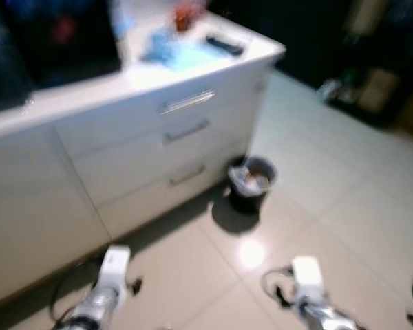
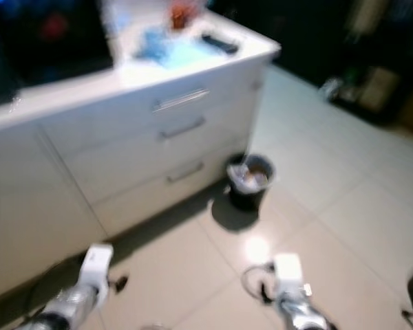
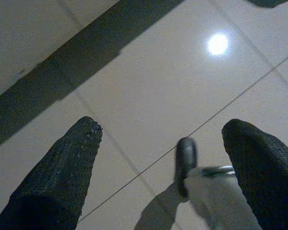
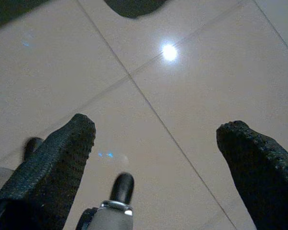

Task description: Kitchen organization

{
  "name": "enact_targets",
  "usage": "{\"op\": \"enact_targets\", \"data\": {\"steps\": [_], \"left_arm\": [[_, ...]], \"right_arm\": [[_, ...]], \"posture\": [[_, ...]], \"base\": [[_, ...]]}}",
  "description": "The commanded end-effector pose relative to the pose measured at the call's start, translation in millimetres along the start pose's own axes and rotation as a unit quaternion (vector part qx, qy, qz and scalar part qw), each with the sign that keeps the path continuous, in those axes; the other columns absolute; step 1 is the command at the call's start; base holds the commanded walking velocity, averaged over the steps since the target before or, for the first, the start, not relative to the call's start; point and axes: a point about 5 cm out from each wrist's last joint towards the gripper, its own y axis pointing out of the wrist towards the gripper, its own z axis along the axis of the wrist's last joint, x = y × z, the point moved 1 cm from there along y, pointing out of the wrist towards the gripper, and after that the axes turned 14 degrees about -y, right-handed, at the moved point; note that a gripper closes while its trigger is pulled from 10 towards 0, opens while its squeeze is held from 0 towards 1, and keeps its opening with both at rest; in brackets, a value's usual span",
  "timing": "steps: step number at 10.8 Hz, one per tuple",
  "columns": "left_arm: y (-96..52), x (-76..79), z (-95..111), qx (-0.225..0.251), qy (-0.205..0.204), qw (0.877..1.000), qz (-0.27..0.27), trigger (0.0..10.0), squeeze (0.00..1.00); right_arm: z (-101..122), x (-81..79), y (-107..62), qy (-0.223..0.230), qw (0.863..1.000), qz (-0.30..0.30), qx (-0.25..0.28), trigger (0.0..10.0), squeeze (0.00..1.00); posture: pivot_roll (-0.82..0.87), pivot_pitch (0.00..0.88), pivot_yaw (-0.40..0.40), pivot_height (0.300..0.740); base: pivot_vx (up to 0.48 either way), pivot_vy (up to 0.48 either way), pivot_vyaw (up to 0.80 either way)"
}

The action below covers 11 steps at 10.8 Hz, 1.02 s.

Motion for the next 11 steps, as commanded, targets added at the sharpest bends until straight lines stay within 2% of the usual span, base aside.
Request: {"op": "enact_targets", "data": {"steps": [1,4,6,8,11], "left_arm": [[0.9,5.2,3.6,0.003,-0.006,1.0,-0.008,10.0,0.0],[1.1,5.7,3.5,-0.001,-0.007,1.0,-0.008,10.0,0.0],[1.0,4.8,2.8,-0.003,-0.01,1.0,-0.006,10.0,0.0],[1.0,4.9,2.2,-0.005,-0.007,1.0,-0.004,10.0,0.0],[0.9,4.2,2.2,-0.005,-0.004,1.0,-0.003,10.0,0.0]], "right_arm": [[-1.7,8.3,-0.5,-0.004,1.0,-0.009,-0.004,10.0,0.0],[-0.8,9.1,-0.5,0.0,1.0,-0.01,-0.002,10.0,0.0],[-1.4,6.5,-0.5,0.019,1.0,0.003,0.0,10.0,0.0],[-1.6,6.9,-0.6,0.013,1.0,0.002,0.0,10.0,0.0],[-1.4,6.9,-0.6,0.003,1.0,0.004,0.0,10.0,0.0]], "posture": [[0.04,0.0,-0.013,0.74],[0.04,0.0,-0.017,0.74],[0.04,0.0,-0.021,0.74],[0.04,0.0,-0.02,0.74],[0.04,0.0,-0.019,0.74]], "base": [[0.0,0.0,0.8],[0.0,0.0,0.8],[0.0,0.0,0.0],[0.0,0.0,0.0],[0.0,0.286,0.0]]}}
